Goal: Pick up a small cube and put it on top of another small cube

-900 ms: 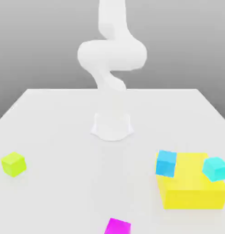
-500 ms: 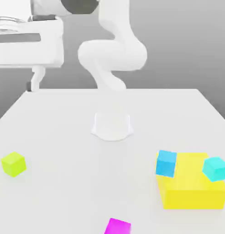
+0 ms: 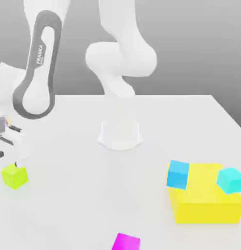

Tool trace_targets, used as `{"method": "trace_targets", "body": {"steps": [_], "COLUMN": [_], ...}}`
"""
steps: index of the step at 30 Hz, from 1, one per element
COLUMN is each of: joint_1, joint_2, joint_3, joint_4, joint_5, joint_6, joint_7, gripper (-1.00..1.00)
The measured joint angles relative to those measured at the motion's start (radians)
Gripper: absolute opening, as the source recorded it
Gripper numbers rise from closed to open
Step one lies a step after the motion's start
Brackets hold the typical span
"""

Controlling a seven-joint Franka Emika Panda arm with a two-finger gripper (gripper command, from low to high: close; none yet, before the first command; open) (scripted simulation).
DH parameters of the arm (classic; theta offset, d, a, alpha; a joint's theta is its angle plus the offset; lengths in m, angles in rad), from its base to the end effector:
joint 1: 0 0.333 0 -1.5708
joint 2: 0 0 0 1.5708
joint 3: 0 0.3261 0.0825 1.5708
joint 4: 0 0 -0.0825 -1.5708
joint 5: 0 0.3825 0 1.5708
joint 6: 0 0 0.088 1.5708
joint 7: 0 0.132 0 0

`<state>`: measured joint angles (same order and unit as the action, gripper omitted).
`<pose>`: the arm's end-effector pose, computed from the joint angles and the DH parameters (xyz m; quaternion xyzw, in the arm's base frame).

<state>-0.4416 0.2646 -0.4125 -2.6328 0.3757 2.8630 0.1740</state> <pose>0.2534 -0.3390 0.1510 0.7721 -0.6354 0.0024 0.0024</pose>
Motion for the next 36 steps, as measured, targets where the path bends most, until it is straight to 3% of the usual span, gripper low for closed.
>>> {"method": "trace_targets", "body": {"steps": [2,3,10,17,29,33,34,36], "joint_1": [-0.066,-0.094,-0.101,0.029,0.433,0.528,0.534,0.534], "joint_2": [0.061,0.086,0.088,-0.109,-0.091,0.023,0.06,0.06], "joint_3": [0.081,0.115,0.122,-0.057,0.246,0.327,0.335,0.335], "joint_4": [0.016,0.022,0.022,-0.026,0.213,0.29,0.298,0.298], "joint_5": [0.074,0.101,0.101,-0.171,-0.315,-0.326,-0.322,-0.322], "joint_6": [0.044,0.062,0.063,-0.072,-0.276,-0.235,-0.206,-0.206], "joint_7": [-0.057,-0.077,-0.077,0.129,0.435,0.489,0.49,0.49], "gripper": [0.0,-1.0,-1.0,-1.0,-1.0,-1.0,1.0,1.0]}}
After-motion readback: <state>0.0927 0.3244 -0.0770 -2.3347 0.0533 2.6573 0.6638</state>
